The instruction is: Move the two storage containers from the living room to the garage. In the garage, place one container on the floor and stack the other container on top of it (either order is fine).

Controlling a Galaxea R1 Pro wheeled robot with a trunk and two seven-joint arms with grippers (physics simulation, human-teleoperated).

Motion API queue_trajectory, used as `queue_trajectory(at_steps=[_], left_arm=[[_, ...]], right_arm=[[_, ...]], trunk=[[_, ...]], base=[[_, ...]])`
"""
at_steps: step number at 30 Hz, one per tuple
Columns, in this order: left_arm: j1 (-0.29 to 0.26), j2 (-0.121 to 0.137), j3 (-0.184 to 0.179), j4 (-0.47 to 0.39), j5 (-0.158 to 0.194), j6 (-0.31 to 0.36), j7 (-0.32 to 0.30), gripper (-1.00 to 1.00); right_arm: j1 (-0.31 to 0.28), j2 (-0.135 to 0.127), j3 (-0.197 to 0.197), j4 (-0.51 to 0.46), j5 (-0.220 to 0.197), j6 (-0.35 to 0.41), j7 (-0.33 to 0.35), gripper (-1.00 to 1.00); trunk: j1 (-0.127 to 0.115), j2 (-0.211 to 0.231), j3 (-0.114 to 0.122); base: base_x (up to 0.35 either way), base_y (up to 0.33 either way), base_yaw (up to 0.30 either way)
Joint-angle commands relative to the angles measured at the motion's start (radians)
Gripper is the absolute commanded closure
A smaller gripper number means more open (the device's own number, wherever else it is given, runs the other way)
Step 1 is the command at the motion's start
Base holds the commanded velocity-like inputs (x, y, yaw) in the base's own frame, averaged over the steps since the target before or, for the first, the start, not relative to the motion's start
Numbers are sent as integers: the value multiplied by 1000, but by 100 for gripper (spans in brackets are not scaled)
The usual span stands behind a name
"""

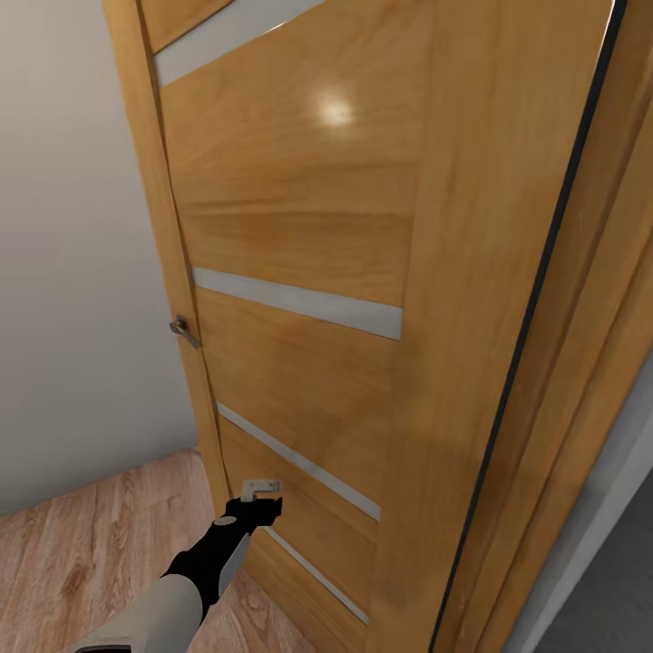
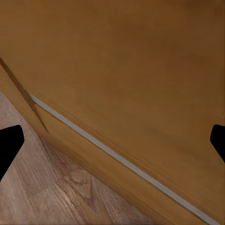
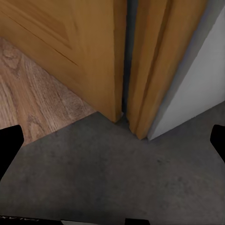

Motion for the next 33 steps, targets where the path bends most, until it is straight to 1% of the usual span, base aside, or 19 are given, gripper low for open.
queue_trajectory(at_steps=[1,10,23,33], left_arm=[[0,-1,7,-2,-9,6,0,-100],[0,-1,7,-2,-9,5,0,-100],[0,-1,7,-2,-9,6,0,-100],[0,-1,7,-2,-9,6,0,-100]], right_arm=[[-1,0,-1,1,2,-4,1,-100],[-1,0,-1,1,1,-3,1,-100],[-1,0,-1,1,1,-4,1,-100],[-1,0,-1,1,2,-4,1,-100]], trunk=[[0,-1,-1],[0,-1,-1],[0,-1,-1],[0,-1,-1]], base=[[0,5,0],[0,1,-20],[0,0,-222],[0,0,-17]])
